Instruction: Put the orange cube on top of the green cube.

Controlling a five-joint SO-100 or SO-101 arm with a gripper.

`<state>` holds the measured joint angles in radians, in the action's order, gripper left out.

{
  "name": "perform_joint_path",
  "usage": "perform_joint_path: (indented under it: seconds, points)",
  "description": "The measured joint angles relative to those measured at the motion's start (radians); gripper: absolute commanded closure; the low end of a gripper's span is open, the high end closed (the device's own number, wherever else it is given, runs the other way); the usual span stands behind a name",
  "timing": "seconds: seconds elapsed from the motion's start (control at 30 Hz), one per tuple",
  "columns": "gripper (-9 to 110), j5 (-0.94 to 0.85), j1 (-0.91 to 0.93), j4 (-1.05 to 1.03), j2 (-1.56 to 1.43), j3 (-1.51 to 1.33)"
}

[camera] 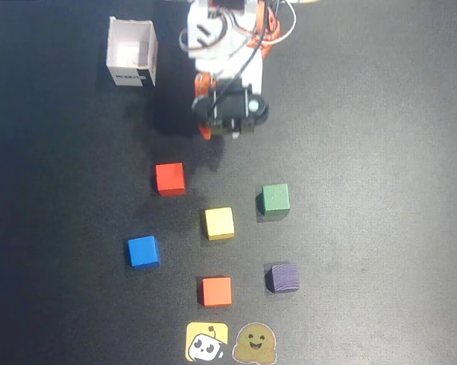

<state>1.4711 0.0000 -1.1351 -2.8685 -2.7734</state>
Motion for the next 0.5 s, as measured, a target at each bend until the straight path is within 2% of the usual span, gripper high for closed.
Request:
perform_joint_path:
  seconds: [0.33, 0.5]
  points:
    - [86, 0.003, -0.002, 0.069, 0.792, 0.529]
    - [84, 0.038, 0.009, 0.067, 1.074, 0.764]
